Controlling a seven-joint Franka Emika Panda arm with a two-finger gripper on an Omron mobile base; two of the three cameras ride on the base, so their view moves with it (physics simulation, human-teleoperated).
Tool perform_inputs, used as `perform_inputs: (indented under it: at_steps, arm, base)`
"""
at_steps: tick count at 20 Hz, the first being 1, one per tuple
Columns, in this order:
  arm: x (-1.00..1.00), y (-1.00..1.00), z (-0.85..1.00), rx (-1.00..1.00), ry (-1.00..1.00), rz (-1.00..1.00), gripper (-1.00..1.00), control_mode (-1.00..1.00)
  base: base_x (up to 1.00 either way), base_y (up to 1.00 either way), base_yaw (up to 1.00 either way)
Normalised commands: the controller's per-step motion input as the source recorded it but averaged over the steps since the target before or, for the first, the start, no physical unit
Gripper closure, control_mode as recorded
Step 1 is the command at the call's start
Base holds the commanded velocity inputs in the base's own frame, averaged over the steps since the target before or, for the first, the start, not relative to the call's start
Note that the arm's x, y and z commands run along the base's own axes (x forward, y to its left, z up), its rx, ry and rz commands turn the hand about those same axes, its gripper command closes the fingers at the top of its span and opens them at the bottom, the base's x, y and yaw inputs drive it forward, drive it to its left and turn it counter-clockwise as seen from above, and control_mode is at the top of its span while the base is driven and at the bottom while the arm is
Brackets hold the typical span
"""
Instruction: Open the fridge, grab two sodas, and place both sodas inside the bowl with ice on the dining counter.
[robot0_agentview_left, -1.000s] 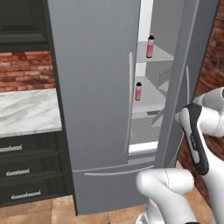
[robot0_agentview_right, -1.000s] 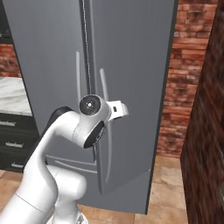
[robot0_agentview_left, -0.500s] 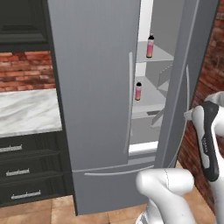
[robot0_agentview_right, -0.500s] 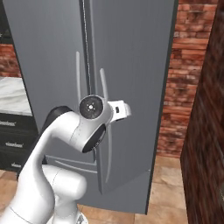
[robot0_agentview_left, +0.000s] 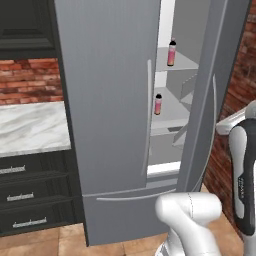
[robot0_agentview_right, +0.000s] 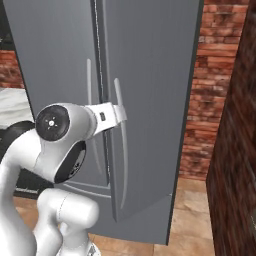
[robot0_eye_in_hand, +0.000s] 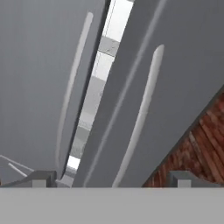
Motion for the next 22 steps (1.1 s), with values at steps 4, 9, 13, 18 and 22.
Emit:
perform_inputs:
  at_steps: [4, 9, 13, 18, 22]
  arm:
    - [0.08, 0.93, 0.58, -0.15, -0.02, 0.00, -1.00, -1.00]
    - [0.37, 0.97, 0.31, -0.20, 0.01, -0.02, -1.00, -1.00]
    - [0.61, 0.80, 0.05, -0.23, 0.11, -0.07, -1.00, -1.00]
    - [0.70, 0.36, 0.00, -0.16, 0.07, -0.04, -1.00, -1.00]
    - [0.57, -0.01, 0.00, -0.07, 0.05, -0.03, -1.00, -1.00]
  base:
    - [0.00, 0.00, 0.00]
    - [0.00, 0.00, 0.00]
    - [0.00, 0.00, 0.00]
    - [0.00, 0.00, 0.00]
    - [0.00, 0.00, 0.00]
